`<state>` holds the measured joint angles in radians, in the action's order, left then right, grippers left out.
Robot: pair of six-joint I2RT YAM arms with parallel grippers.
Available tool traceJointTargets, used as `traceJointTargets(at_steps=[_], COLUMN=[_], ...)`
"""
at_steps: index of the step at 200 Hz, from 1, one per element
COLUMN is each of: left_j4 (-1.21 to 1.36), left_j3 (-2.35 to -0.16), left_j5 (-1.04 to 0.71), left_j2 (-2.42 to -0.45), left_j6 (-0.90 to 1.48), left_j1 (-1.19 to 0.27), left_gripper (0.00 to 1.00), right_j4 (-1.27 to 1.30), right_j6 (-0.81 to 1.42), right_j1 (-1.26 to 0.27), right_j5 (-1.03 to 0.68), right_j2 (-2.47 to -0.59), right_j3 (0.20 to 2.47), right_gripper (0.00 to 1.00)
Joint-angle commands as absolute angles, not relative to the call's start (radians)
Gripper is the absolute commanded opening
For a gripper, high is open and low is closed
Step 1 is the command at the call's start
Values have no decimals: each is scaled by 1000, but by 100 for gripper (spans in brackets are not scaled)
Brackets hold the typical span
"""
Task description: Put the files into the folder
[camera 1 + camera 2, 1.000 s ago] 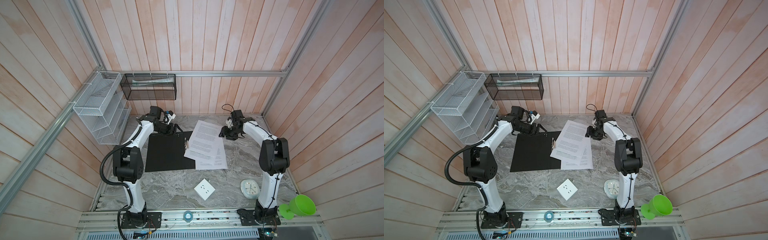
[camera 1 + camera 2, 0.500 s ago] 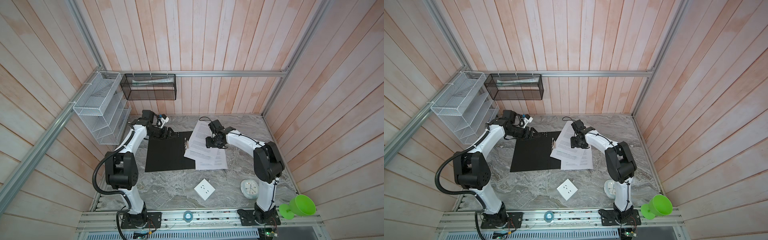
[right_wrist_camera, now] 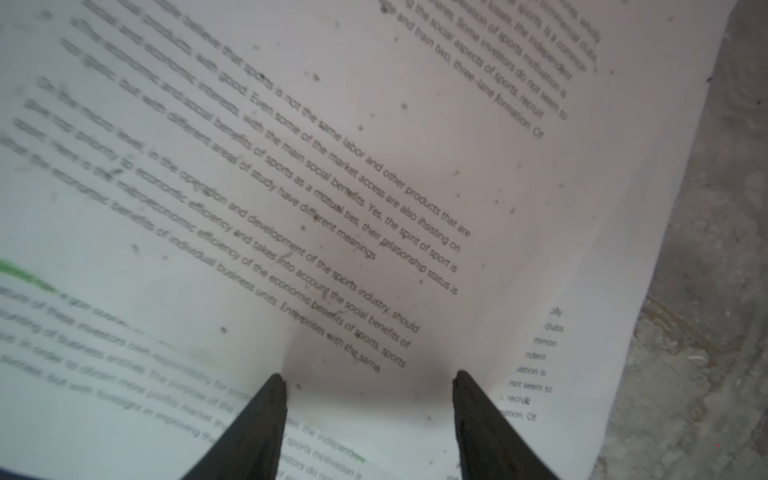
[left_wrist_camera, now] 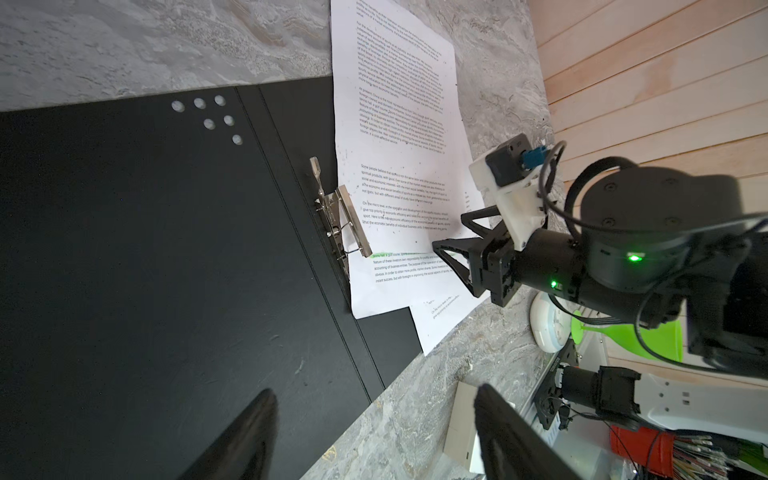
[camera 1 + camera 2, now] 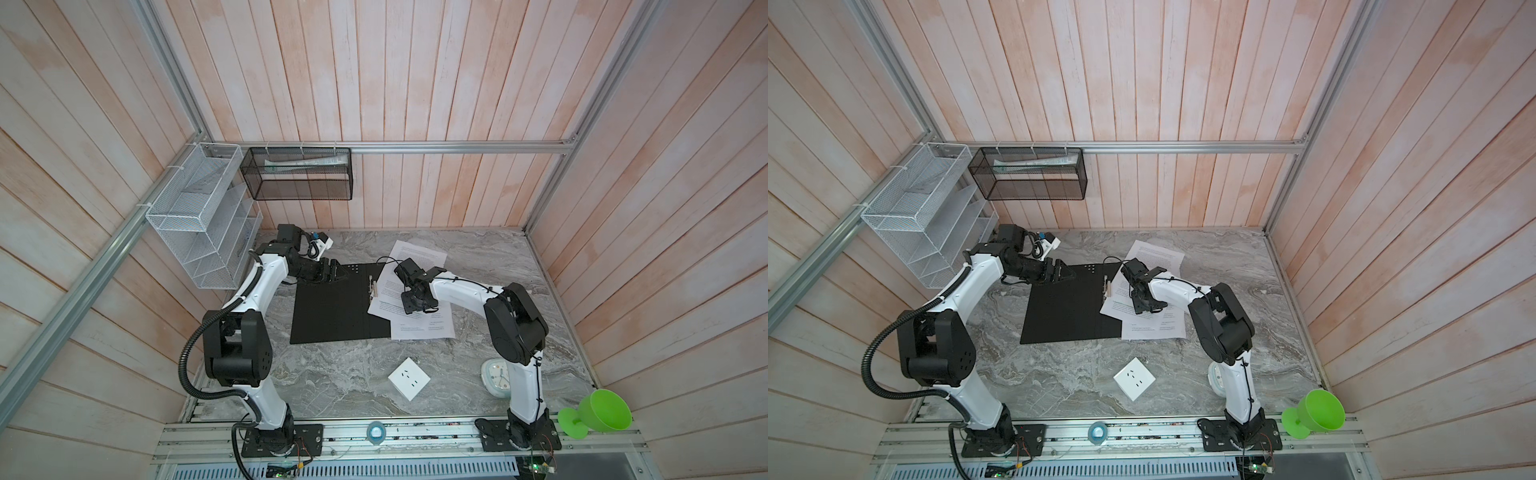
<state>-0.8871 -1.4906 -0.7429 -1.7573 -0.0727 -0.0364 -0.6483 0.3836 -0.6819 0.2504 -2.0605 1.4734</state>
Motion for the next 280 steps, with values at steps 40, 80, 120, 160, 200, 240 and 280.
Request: traceJointTargets(at_steps=[40, 80, 120, 160, 200, 240, 280], left_j4=[-897, -901, -846, -846, -809, -883, -874], left_j3=[-1492, -1506, -1521, -1761, -1988, -2267, -2298], left_j5=[-752, -753, -777, -708, -683, -568, -464], left_j2=[-1731, -1732, -1771, -1955, -2191, -2421, -2480], left_j6=[-87, -89, -37, -16, 71, 157, 107], left_j1=[-28, -27, -68, -186, -278, -322, -358], left_gripper=[77, 77, 77, 77, 77, 77, 77], right_j4=[-720, -714, -696, -588, -439, -459, -409], right_j6=[333, 345, 435, 568, 664, 667, 688], right_j1=[-668, -645, -623, -529, -362, -312, -253], right_j5=[356, 342, 183, -73, -297, -293, -318], right_j2=[-2021, -1974, -1851, -1716, -1574, -1539, -1504], right_j3=[1390, 1357, 1340, 1219, 1045, 999, 924], right_gripper=[62, 60, 61, 61, 61, 61, 61])
